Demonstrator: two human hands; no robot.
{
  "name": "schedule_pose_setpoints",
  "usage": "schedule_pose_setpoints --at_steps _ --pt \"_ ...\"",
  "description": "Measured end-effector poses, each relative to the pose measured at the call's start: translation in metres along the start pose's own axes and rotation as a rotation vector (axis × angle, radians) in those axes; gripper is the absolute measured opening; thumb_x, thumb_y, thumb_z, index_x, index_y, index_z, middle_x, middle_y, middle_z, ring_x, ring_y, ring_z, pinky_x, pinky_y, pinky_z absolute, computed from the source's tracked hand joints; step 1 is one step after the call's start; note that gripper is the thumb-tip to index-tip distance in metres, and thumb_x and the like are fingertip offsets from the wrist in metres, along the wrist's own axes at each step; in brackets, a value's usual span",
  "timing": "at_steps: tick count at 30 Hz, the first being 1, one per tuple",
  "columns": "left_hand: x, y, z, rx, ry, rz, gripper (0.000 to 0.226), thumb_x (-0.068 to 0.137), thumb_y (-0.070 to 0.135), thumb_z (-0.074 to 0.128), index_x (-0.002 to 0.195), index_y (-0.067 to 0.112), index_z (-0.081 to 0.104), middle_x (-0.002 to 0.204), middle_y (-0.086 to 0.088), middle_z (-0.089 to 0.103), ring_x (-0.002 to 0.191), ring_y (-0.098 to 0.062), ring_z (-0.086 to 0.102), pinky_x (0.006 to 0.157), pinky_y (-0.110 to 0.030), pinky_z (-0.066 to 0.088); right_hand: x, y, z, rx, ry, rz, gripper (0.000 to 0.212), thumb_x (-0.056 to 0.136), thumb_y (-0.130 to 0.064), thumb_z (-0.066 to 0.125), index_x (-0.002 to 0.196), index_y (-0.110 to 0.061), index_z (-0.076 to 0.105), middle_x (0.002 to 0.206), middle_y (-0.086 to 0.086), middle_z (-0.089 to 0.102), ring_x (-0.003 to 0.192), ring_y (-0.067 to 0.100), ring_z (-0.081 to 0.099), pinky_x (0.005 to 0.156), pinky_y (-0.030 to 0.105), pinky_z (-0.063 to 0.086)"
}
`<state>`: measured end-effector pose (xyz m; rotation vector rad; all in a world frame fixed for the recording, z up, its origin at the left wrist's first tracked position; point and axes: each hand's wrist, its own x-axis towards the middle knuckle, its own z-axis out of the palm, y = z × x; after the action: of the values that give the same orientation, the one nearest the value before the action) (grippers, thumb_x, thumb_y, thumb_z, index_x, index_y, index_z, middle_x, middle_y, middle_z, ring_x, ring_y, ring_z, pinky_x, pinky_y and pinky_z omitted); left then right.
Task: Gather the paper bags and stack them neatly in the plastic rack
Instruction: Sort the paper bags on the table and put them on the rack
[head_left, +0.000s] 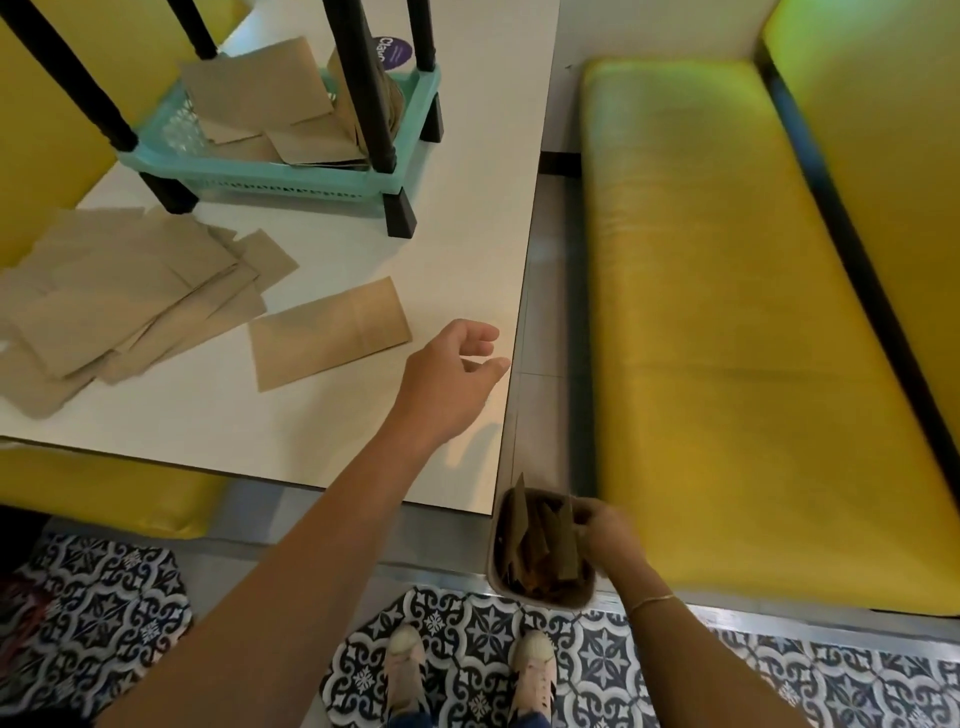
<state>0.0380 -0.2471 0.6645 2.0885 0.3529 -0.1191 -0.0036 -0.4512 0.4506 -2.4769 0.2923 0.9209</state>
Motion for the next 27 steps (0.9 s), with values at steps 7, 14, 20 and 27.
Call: schedule_pose_setpoints --at_steps 7,14,20,27 --pt "0.002 -0.002 -0.005 -0.011 -0.004 -0.009 0.024 0.091 0.025 0.06 0.114 0.025 0.055 0.107 0.012 0.056 0.083 -0.002 0.054 0.079 -0.024 0.046 -0.007 -0.02 -0.028 -0.145 0.058 0.005 0.033 0.089 -0.003 0.044 0.114 -0.01 0.064 0.112 0.013 0.066 0.102 0.028 0.062 0.082 0.031 0.05" --pt "0.006 0.003 -0.007 -0.016 -0.031 -0.006 0.028 0.092 0.025 0.059 0.119 0.021 0.054 0.113 0.008 0.056 0.092 -0.01 0.055 0.079 -0.025 0.048 -0.008 -0.04 -0.053 -0.177 0.098 -0.048 0.036 0.091 -0.004 0.045 0.122 -0.011 0.06 0.124 0.009 0.062 0.114 0.025 0.057 0.094 0.029 0.046" --pt "0.011 -0.009 -0.019 -0.038 0.015 -0.038 0.026 0.091 0.023 0.059 0.116 0.02 0.056 0.108 0.008 0.056 0.088 -0.008 0.054 0.076 -0.02 0.041 -0.011 -0.073 -0.07 -0.006 0.236 -0.091 0.031 0.092 -0.011 0.047 0.12 -0.013 0.061 0.119 0.009 0.064 0.105 0.025 0.062 0.087 0.031 0.05" --pt "0.031 -0.047 -0.062 0.069 0.373 -0.215 0.028 0.089 0.015 0.056 0.117 0.012 0.057 0.119 -0.006 0.059 0.107 -0.024 0.055 0.081 -0.028 0.042 -0.035 -0.175 -0.122 0.281 0.581 -0.333 0.034 0.092 -0.011 0.048 0.125 -0.013 0.056 0.114 0.008 0.066 0.094 0.024 0.063 0.083 0.038 0.055"
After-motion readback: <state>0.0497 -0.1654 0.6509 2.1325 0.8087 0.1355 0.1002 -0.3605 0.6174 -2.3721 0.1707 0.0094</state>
